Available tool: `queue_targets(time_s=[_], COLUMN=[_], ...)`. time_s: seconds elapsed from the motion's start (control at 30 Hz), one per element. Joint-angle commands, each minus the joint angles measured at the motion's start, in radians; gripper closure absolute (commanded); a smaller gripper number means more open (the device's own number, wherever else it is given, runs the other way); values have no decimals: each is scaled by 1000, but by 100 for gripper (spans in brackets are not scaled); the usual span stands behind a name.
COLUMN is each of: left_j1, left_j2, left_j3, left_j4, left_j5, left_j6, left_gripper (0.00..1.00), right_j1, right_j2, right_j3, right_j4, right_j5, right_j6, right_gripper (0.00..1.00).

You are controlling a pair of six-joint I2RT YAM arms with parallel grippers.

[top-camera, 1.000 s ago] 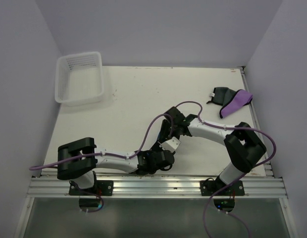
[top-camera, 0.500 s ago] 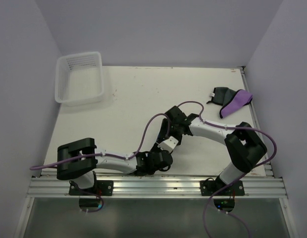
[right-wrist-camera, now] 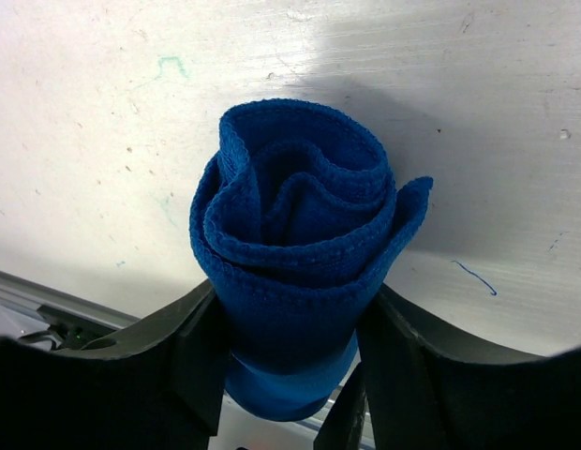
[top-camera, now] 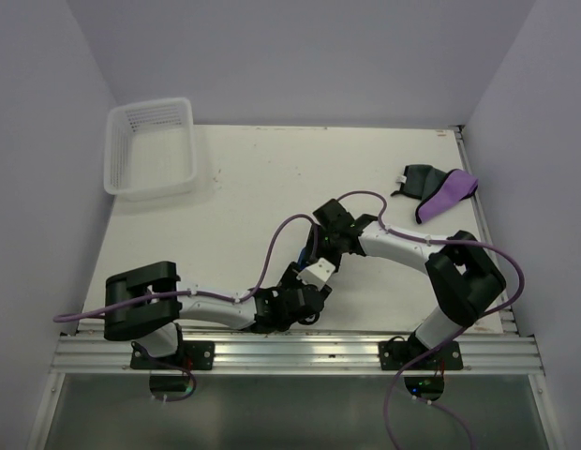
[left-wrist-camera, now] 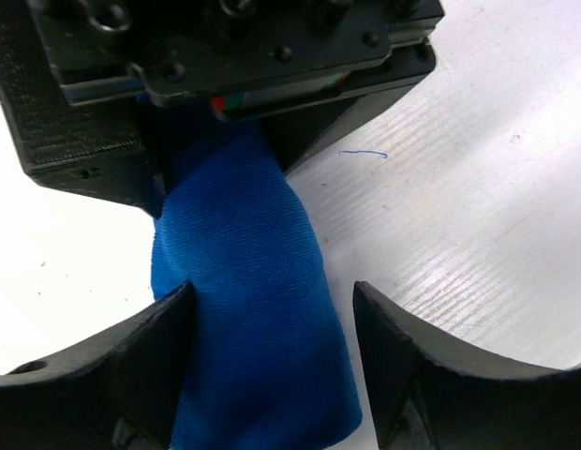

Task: Roll the towels
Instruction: Roll the towel

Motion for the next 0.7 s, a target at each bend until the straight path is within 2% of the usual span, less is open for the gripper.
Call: queue_targets(time_s=[0.0, 0.17, 0.27, 0.57, 0.67], left_j1=[-4, -4, -2, -4, -4], left_j2=[10, 4, 46, 134, 149], left_j3=[-29, -15, 23, 54, 58], left_j4=[-82, -79, -143, -238, -254], left_j5=[86, 80, 54, -9, -15], left_j6=[-41, -21, -33, -95, -107], left_gripper=[28, 21, 20, 30, 38], right_j1=[-9, -8, -9, -9, -9], right_j2=[-16, -17, -33, -60, -62], right_j3=[-3, 5, 2, 0, 0], right_j4=[24, 17, 11, 3, 3], right_j5=[-20, -17, -15, -25, -26], right_j6=[10, 16, 17, 22, 24], right_gripper=[49, 50, 50, 50, 49])
